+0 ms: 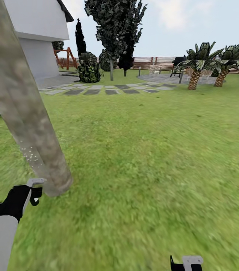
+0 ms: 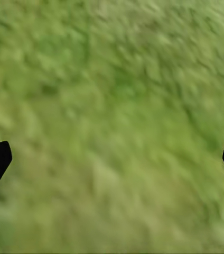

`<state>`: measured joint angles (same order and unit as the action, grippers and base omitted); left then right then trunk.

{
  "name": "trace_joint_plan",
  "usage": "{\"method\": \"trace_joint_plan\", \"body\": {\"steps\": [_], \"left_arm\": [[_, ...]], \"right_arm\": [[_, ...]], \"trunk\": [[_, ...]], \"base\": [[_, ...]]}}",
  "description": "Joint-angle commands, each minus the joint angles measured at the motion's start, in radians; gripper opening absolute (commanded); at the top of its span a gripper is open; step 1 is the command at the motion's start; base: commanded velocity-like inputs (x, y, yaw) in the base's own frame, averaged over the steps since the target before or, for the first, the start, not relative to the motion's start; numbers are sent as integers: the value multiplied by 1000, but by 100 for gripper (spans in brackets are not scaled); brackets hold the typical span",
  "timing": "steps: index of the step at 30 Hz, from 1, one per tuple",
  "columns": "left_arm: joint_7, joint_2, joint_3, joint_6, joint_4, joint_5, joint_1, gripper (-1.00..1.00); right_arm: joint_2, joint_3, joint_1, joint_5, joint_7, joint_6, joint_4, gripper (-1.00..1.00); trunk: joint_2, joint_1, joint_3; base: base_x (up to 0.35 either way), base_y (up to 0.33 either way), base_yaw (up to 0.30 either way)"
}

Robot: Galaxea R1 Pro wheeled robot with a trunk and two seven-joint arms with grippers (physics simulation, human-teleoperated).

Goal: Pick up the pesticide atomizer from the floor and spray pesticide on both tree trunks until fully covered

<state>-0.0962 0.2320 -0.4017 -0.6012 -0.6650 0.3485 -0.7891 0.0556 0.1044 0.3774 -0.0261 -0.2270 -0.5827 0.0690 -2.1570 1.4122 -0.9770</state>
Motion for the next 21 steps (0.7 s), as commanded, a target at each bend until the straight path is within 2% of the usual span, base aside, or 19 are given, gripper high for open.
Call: {"method": "trace_joint_plan", "body": {"steps": [1,3,7,10,15,21], "left_arm": [[0,-1,-10,2,1,-1,1,-100],[4,-3,-19,14,14,0,3,-100],[73,-4,-24,36,34,-7,4,-100],[66,-20,-26,48,35,-9,4,-100],[65,-28,-26,49,33,-9,4,-100],[65,-28,-27,48,33,-9,4,-100]], "right_arm": [[-1,0,0,0,0,0,0,100],[-2,0,0,0,0,1,0,100],[-2,1,0,0,0,0,0,100],[-2,0,0,0,0,0,0,100],[-2,0,0,0,1,0,0,100],[-2,0,0,0,1,0,0,100]], "trunk": [[0,0,0],[0,0,0],[0,0,0],[0,0,0],[0,0,0],[0,0,0]], "base": [[138,-256,240],[149,-256,268],[162,-253,276],[228,-203,239],[209,-205,27],[38,-270,1]]}}
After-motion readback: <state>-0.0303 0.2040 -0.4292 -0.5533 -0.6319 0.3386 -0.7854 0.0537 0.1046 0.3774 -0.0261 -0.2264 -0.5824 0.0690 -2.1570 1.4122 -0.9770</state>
